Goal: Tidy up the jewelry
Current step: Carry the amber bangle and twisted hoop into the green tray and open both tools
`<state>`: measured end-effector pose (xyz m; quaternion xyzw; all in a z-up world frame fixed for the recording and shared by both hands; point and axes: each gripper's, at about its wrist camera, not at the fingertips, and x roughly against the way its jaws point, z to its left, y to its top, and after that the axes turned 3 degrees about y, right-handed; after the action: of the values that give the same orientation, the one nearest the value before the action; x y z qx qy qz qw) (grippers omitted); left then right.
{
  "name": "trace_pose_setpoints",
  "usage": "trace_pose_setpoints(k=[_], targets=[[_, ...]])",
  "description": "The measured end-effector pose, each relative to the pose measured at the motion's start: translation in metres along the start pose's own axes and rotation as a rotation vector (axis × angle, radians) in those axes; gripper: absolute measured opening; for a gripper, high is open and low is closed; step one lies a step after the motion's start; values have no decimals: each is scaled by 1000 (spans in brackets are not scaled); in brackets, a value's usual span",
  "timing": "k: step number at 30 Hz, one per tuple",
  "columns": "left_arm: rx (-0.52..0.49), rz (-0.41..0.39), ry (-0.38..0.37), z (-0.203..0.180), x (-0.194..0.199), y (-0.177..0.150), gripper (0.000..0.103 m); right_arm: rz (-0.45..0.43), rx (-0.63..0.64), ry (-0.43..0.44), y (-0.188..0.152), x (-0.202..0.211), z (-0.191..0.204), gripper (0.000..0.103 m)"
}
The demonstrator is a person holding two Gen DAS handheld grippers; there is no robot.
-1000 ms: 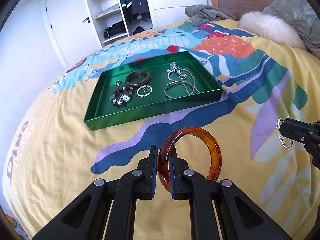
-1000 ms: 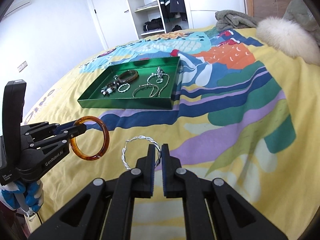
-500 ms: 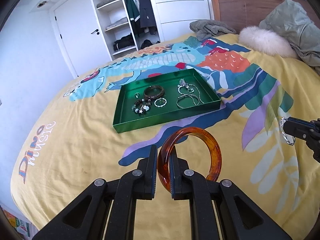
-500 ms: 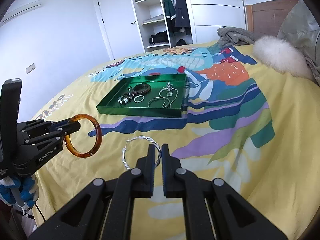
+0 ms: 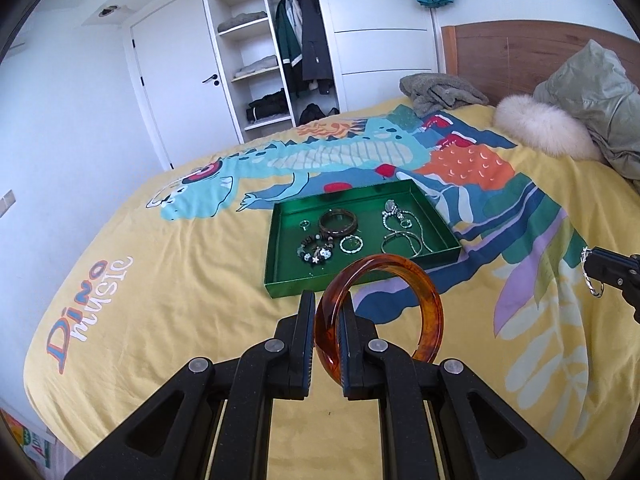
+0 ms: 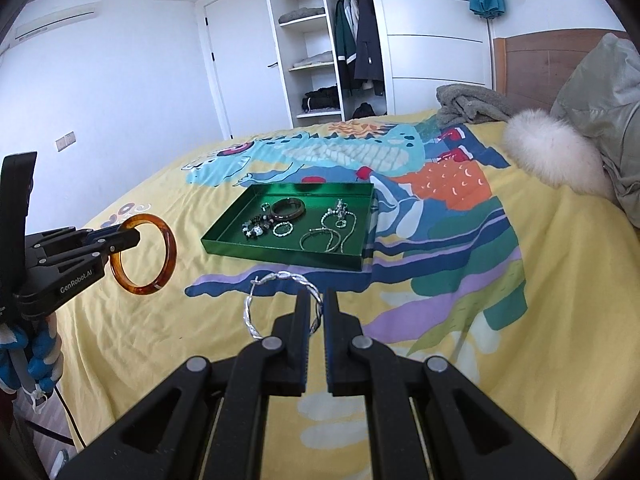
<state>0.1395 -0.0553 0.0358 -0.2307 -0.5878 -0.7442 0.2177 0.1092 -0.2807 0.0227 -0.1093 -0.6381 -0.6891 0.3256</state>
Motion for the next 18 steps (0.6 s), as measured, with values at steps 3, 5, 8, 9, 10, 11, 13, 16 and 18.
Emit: trace_pose_setpoints(k=[3,5,8,9,10,11,13,16,18], targets=[[11,-7,7,10,-2,7,10,-10,17,-3,10,0,2,5],[18,-11,16,17,-5,13,10,-15,29,-5,17,0,3,5],[32,-17,26,29,-10,22,10,-20,50,-12,31,-2,3,5],[36,-17,28,32,-13,25,10,-21,57,-14,37,-5,3,5],[38,-19,31,35,-16,29,10,-23,62,-16,41,-7,3,5],[39,-22,34,38,-19,33,10,-23,67,-17,46,-10,3,5],[40,-25,35,41,-27,41,10,-23,80,-20,58,-17,4,5],[38,-27,31,42,-43,51,10,-24,97,-22,74,-32,5,5],[37,-23,23,43,-57,58,10,-21,105,-23,84,-45,6,5]])
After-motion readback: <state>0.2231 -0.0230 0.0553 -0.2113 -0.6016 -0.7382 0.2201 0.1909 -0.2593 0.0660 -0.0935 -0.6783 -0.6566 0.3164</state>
